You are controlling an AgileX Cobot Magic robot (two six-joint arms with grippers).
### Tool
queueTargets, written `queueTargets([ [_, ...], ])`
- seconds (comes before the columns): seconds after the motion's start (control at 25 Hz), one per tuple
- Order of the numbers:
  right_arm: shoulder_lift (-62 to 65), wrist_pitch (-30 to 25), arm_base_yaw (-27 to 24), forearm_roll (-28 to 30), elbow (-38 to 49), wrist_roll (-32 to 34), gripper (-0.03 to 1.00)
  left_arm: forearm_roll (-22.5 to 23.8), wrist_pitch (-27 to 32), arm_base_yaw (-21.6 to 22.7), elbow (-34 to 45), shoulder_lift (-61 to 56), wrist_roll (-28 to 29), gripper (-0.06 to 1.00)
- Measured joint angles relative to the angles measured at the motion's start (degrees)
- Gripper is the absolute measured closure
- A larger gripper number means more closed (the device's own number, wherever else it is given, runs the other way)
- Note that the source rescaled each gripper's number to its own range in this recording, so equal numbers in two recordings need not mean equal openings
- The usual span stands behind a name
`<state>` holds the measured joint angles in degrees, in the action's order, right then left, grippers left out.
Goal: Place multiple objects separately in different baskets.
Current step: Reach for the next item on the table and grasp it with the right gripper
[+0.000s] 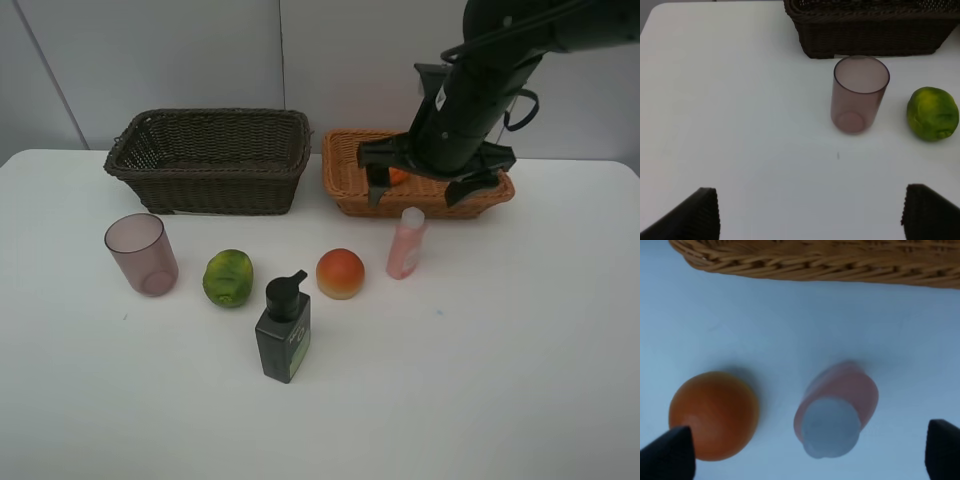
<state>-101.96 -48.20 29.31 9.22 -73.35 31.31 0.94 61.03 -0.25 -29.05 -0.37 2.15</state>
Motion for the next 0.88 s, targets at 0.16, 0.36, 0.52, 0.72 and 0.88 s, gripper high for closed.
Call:
queueTargets([
  [0.16, -0.1, 0.5, 0.0, 0.9, 0.2, 6.3, -0.03, 0.0, 0.0, 0.0, 0.0, 0.0, 0.0, -0.01],
  [0.36, -1.0, 0.2, -0.7, 3.4, 0.2, 15.0, -0.03, 0.0, 0.0, 0.0, 0.0, 0.0, 0.0, -0.01],
  [0.52, -3.9, -0.2, -0.7, 4.1, 0.1, 16.9, -0.03, 0.0, 0.0, 0.0, 0.0, 0.0, 0.0, -0.01],
  [0.72, -6.7, -0.8, -0.7, 3.3, -1.0, 17.1, -0.03, 0.0, 0.0, 0.0, 0.0, 0.0, 0.0, -0.01],
  [0.88, -8.4, -0.7, -0.7, 2.9, -1.3, 17.1, -0.03, 0.0, 0.0, 0.0, 0.0, 0.0, 0.0, -0.01],
])
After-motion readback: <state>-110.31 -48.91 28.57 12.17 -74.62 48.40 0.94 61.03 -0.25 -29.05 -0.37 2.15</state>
